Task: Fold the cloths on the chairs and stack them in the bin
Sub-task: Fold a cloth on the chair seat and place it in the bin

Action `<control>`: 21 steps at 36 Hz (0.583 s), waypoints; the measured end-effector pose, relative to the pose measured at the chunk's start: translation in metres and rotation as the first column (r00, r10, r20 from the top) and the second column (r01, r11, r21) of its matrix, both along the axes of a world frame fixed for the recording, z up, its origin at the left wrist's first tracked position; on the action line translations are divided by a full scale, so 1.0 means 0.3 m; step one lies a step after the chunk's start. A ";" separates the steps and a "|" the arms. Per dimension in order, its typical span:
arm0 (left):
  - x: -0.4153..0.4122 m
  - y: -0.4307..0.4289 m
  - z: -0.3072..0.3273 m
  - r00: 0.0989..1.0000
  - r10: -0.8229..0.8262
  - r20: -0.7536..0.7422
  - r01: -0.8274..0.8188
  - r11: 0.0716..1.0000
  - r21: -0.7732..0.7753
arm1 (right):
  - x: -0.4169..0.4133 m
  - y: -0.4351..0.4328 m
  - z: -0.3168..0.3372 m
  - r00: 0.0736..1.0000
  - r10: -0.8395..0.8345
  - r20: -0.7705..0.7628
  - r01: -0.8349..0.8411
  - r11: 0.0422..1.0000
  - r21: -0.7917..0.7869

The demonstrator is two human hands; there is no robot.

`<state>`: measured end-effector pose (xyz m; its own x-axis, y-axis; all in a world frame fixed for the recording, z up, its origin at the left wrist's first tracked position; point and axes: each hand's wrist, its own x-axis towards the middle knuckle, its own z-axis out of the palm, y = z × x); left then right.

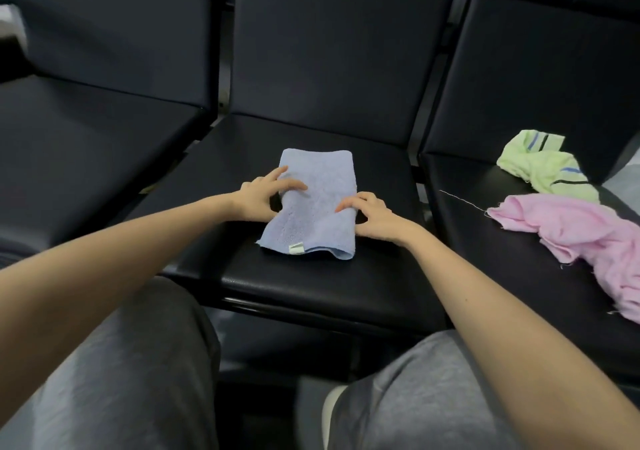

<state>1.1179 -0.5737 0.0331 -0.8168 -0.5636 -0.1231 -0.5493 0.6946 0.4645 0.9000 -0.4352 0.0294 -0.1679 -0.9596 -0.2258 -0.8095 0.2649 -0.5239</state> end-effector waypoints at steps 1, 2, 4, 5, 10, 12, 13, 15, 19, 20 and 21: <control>0.000 0.016 0.002 1.000 -0.010 0.001 0.010 1.000 0.005 | 0.001 -0.003 -0.009 1.000 -0.017 0.009 0.017 0.999 -0.028; -0.002 0.020 -0.002 0.999 -0.036 -0.017 0.036 0.999 -0.001 | 0.000 -0.003 -0.016 0.999 -0.033 0.019 0.034 0.998 -0.060; 0.000 0.023 -0.013 0.998 -0.042 -0.049 0.040 0.998 -0.047 | -0.002 0.003 -0.020 0.995 -0.060 0.083 0.070 0.990 -0.119; -0.001 0.023 -0.024 0.996 -0.034 -0.087 0.032 0.999 -0.028 | -0.004 0.011 -0.017 0.985 -0.069 0.157 0.093 0.984 -0.150; -0.004 0.011 -0.022 0.958 0.148 -0.247 -0.074 0.955 0.288 | -0.012 0.055 0.029 0.882 -0.135 0.452 0.193 0.978 -0.085; -0.026 0.010 -0.017 0.923 0.268 -0.277 -0.142 0.905 0.402 | -0.015 0.046 0.042 0.868 -0.211 0.450 0.275 0.958 -0.080; -0.041 0.006 -0.019 0.894 0.336 -0.297 -0.186 0.881 0.436 | -0.011 0.033 0.045 0.861 -0.259 0.437 0.326 0.942 -0.084; -0.079 0.000 -0.024 0.834 0.441 -0.331 -0.288 0.860 0.420 | 0.007 0.002 0.045 0.834 -0.363 0.416 0.441 0.891 -0.106; -0.139 0.024 -0.031 0.794 0.549 -0.260 -0.508 0.835 0.211 | 0.027 -0.051 -0.004 0.785 -0.462 0.412 0.574 0.792 -0.205; -0.150 0.033 -0.033 0.786 0.575 -0.228 -0.554 0.818 0.153 | 0.031 -0.057 -0.017 0.800 -0.476 0.366 0.573 0.787 -0.227; -0.162 0.040 -0.036 0.775 0.600 -0.199 -0.591 0.799 0.108 | 0.036 -0.059 -0.025 0.819 -0.488 0.301 0.560 0.794 -0.238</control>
